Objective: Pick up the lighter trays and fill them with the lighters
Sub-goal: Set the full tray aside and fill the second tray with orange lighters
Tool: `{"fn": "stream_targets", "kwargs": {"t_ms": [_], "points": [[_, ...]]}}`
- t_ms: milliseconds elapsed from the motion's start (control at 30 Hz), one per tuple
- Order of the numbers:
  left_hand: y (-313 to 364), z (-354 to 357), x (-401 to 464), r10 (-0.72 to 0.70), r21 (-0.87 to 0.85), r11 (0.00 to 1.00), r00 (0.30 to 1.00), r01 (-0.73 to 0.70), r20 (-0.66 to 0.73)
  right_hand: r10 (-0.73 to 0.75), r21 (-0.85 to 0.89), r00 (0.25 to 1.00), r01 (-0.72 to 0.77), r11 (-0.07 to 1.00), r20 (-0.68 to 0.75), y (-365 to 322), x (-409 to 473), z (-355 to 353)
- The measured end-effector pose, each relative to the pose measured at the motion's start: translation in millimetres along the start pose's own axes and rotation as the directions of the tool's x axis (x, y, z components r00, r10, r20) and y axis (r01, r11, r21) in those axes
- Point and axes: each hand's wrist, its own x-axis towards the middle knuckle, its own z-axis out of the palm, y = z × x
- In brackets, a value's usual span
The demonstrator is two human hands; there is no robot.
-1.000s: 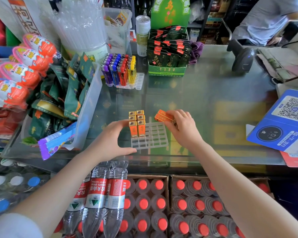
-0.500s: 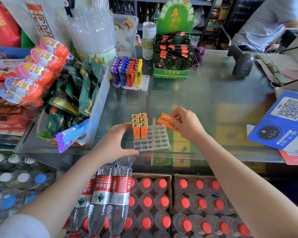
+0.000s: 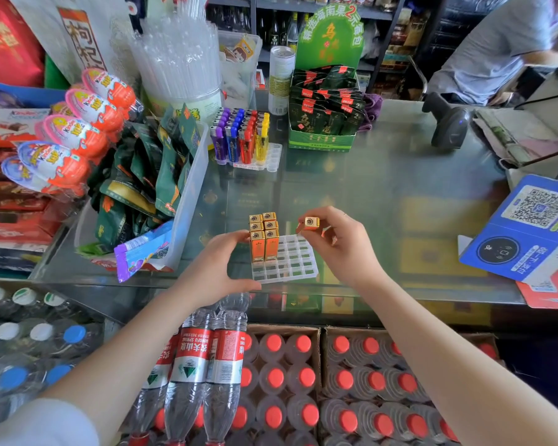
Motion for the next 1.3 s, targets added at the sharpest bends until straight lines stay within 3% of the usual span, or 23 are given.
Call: {"fn": "stream_targets", "kwargs": {"t_ms": [200, 400, 567, 833, 1000, 1100, 1300], "points": [[-2, 2, 0, -0.012, -0.004, 1.0, 1.0, 0.012, -0.005, -0.038, 0.25, 0.998, 0.023, 0.968, 0.057, -8, -12, 13], [-3, 3, 2, 0.013, -0.024, 1.0, 1.0, -0.014, -0.013, -0.045, 0.256, 0.993, 0.015, 0.967, 0.112, -15, -18, 28], [-5, 3, 3, 0.019, -0.022, 1.0, 1.0, -0.019, -0.002, -0.038, 0.129, 0.994, 0.025, 0.991, 0.1, -23, -24, 37], [-4, 3, 3, 0.019, -0.029, 0.999, 1.0, -0.019, -0.001, -0.205, -0.111, 0.979, 0.203, 0.973, -0.01, -26, -25, 39], [-8, 3, 4, 0.024, -0.026, 0.999, 1.0, -0.024, 0.009, -0.329, -0.148, 0.942, 0.334, 0.931, 0.057, -32, -19, 41], [-9, 2, 4, 0.027, -0.028, 0.999, 0.999, -0.027, 0.02, -0.379, -0.253, 0.921, 0.39, 0.885, 0.093, -34, -16, 45], [-8, 2, 3, 0.031, -0.041, 0.999, 0.999, -0.031, 0.015, -0.467, -0.421, 0.883, 0.443, 0.791, 0.051, -31, -10, 48]]}}
